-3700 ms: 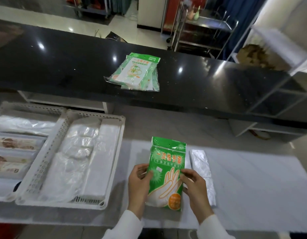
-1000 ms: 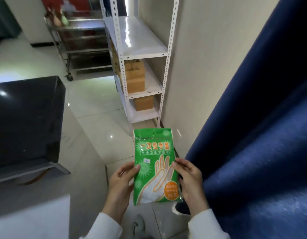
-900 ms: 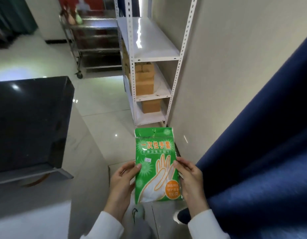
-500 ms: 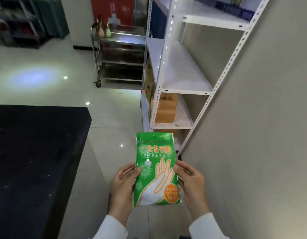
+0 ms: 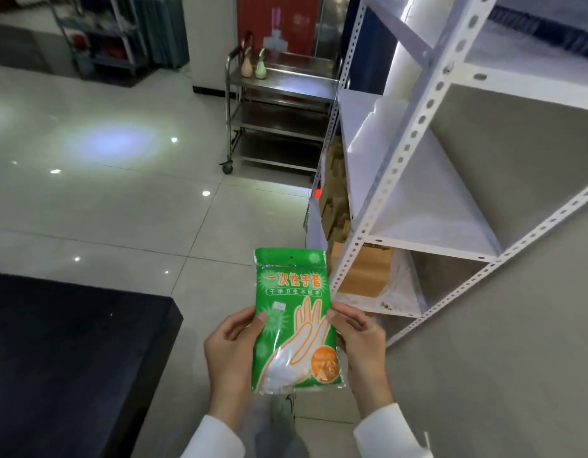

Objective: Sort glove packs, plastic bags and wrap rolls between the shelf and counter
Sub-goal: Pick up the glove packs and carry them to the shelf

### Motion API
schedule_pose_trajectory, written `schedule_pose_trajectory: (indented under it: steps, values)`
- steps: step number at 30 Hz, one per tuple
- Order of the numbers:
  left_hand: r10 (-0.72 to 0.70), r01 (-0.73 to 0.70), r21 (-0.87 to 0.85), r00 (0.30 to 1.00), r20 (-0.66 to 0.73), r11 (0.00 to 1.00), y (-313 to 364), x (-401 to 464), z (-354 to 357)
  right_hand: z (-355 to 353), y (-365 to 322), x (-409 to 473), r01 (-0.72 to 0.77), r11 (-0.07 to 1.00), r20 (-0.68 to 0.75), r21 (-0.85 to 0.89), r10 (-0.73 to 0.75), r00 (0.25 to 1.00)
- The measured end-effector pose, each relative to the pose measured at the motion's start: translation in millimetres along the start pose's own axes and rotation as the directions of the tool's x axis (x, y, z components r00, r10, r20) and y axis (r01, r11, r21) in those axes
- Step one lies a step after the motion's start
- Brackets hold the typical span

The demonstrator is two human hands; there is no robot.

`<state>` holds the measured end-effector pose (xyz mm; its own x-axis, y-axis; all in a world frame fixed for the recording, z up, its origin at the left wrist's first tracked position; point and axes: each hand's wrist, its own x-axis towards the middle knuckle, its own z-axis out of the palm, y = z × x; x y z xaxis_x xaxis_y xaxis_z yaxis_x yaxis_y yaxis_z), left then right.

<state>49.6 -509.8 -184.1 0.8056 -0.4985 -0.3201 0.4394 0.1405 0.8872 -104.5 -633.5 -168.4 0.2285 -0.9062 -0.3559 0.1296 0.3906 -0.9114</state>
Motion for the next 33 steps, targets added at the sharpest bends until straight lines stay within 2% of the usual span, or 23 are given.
schedule_pose_trajectory:
  steps: [8, 12, 18, 25, 33]
  values:
    - [0.059, -0.057, 0.022, 0.991, -0.119, 0.998, 50, 152, 80, 104, -67, 158, 0.095, 0.979, 0.116, -0.181, -0.075, 0.990]
    - [0.103, -0.102, 0.019, 0.981, -0.163, 0.995, 79, 217, 105, 155, -98, 219, 0.101, 0.976, 0.185, -0.192, -0.065, 0.981]
    - [0.134, -0.133, 0.020, 0.964, -0.231, 0.991, 101, 299, 109, 229, -98, 289, 0.122, 0.965, 0.240, -0.231, -0.065, 0.969]
    - [0.105, -0.117, -0.026, 0.949, -0.296, 0.993, 122, 398, 105, 316, -90, 366, 0.136, 0.950, 0.307, -0.280, -0.046, 0.951]
    - [0.079, -0.099, -0.074, 0.969, -0.233, 0.992, 175, 503, 120, 405, -114, 440, 0.080, 0.970, 0.318, -0.231, -0.002, 0.948]
